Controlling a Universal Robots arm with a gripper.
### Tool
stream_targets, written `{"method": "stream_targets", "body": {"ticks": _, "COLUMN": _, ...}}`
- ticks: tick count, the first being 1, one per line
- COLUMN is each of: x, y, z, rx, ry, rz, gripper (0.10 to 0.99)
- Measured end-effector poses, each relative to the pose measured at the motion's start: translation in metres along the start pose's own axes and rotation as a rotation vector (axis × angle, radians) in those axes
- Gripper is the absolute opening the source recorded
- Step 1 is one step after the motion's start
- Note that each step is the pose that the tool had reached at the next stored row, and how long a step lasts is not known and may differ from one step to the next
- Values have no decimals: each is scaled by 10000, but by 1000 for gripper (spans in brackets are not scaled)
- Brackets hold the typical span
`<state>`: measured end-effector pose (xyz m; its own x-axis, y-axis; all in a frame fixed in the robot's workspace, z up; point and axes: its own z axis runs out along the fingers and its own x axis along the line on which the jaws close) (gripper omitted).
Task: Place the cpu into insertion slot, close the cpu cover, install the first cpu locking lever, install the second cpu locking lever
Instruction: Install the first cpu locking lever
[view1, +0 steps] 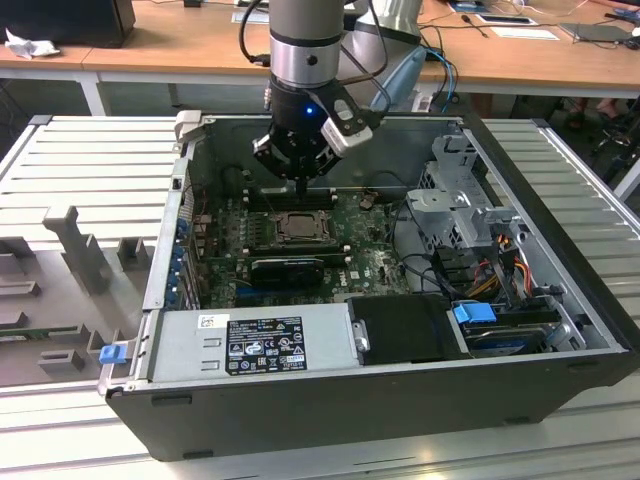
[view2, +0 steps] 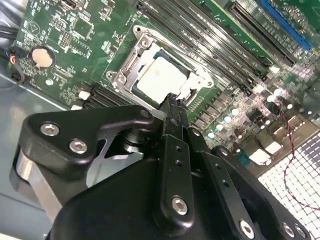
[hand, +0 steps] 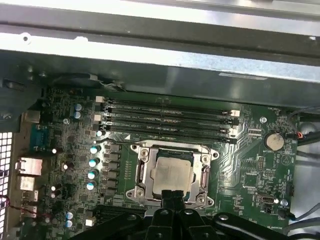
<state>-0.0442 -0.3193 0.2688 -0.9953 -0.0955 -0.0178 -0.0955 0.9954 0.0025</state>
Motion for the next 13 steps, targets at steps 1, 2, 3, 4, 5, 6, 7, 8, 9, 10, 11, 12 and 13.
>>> {"method": "stream_targets", "body": {"ticks": 1, "x": 36, "y": 4, "z": 0, "rx": 3, "ry": -40, "rz": 1, "gripper": 106}}
{"method": "stream_targets", "body": {"ticks": 2, "x": 58, "y": 6, "z": -1, "rx": 2, "ry": -54, "rz": 2, "gripper": 106}}
{"method": "stream_targets", "body": {"ticks": 3, "x": 85, "y": 8, "z": -1, "rx": -11, "ry": -63, "rz": 22, "gripper": 106}}
{"method": "stream_targets", "body": {"ticks": 4, "x": 88, "y": 9, "z": -1, "rx": -135, "ry": -75, "rz": 148, "gripper": 106}}
{"method": "stream_targets", "body": {"ticks": 5, "x": 89, "y": 9, "z": -1, "rx": -197, "ry": -81, "rz": 361, "gripper": 106}}
{"method": "stream_targets", "body": {"ticks": 6, "x": 92, "y": 9, "z": 0, "rx": -195, "ry": -81, "rz": 525, "gripper": 106}}
{"method": "stream_targets", "body": {"ticks": 7, "x": 101, "y": 10, "z": 1, "rx": -196, "ry": -82, "rz": 552, "gripper": 106}}
{"method": "stream_targets", "body": {"ticks": 8, "x": 121, "y": 12, "z": 1, "rx": -196, "ry": -81, "rz": 554, "gripper": 106}}
{"method": "stream_targets", "body": {"ticks": 9, "x": 150, "y": 15, "z": 2, "rx": -195, "ry": -80, "rz": 554, "gripper": 106}}
{"method": "stream_targets", "body": {"ticks": 10, "x": 172, "y": 17, "z": 4, "rx": -195, "ry": -80, "rz": 555, "gripper": 106}}
{"method": "stream_targets", "body": {"ticks": 11, "x": 205, "y": 20, "z": 7, "rx": -195, "ry": -80, "rz": 553, "gripper": 106}}
{"method": "stream_targets", "body": {"ticks": 12, "x": 250, "y": 24, "z": 10, "rx": -195, "ry": -80, "rz": 554, "gripper": 106}}
{"method": "stream_targets", "body": {"ticks": 13, "x": 268, "y": 26, "z": 11, "rx": -196, "ry": -81, "rz": 556, "gripper": 106}}
